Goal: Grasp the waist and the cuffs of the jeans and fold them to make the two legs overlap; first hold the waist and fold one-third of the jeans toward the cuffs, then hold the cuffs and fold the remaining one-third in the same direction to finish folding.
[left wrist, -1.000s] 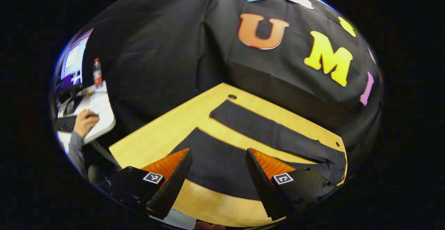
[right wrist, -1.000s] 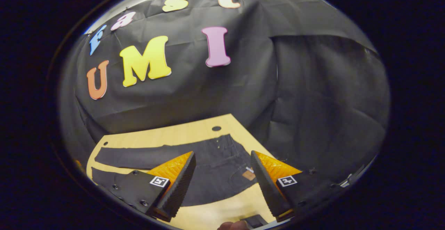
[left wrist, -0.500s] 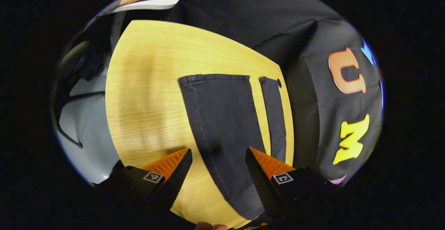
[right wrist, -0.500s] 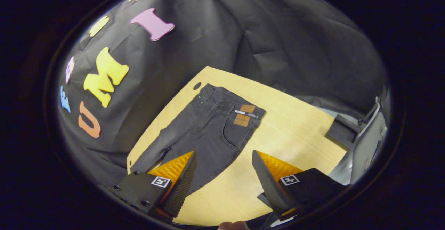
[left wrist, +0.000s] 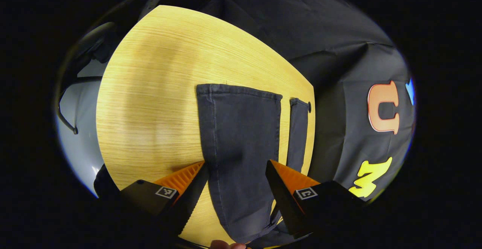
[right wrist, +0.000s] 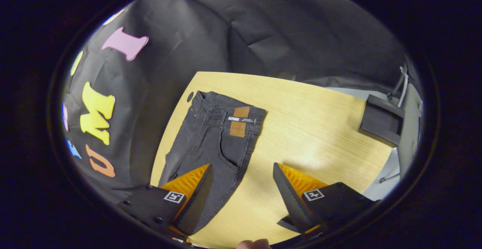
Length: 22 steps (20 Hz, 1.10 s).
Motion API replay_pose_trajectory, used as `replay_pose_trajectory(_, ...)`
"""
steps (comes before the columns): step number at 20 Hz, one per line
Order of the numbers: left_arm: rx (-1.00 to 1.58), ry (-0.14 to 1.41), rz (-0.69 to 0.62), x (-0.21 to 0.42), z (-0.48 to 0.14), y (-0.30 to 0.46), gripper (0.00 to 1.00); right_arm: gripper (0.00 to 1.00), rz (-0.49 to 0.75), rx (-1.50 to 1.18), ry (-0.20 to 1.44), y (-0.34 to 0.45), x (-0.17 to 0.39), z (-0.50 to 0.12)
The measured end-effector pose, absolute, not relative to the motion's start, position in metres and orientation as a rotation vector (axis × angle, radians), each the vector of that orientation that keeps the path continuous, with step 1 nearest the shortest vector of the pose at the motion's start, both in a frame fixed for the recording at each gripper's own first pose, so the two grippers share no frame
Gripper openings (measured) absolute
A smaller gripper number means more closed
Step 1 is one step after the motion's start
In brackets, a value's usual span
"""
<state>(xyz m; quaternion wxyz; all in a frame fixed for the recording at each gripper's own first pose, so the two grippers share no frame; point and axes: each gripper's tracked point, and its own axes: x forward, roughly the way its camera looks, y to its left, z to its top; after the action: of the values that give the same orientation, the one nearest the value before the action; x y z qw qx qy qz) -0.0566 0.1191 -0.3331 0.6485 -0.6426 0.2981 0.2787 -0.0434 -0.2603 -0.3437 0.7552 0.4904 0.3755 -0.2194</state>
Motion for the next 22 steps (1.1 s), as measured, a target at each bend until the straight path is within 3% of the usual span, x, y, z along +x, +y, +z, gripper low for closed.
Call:
replay_pose_trajectory(7, -1.497, 0.646, 0.613, -0.036, -0.332, 0.119, 0.98, 1.00, -0.529, 1.147, 0.764, -0.289, -0.006, -0.361)
replay_pose_trajectory(9, -1.508, 0.641, 0.612, -0.033, -0.333, 0.119, 0.98, 0.96, -0.515, 1.145, 0.758, -0.291, 0.006, -0.364)
replay_pose_trajectory(16, -1.516, 0.658, 0.557, -0.014, -0.332, 0.112, 1.00, 0.97, -0.456, 1.271, 0.710, -0.290, 0.024, -0.359)
replay_pose_trajectory(19, -1.516, 0.684, 0.541, -0.008, -0.336, 0.110, 0.90, 0.98, -0.474, 1.305, 0.719, -0.284, 0.033, -0.363)
replay_pose_trajectory(20, -1.521, 0.689, 0.533, -0.005, -0.336, 0.108, 0.85, 0.92, -0.464, 1.289, 0.736, -0.281, 0.032, -0.364)
replay_pose_trajectory(21, -1.528, 0.699, 0.524, -0.005, -0.336, 0.105, 0.83, 0.98, -0.430, 1.282, 0.753, -0.275, 0.035, -0.365)
replay_pose_trajectory(22, -1.535, 0.707, 0.509, -0.002, -0.336, 0.101, 0.79, 0.97, -0.395, 1.277, 0.788, -0.264, 0.035, -0.364)
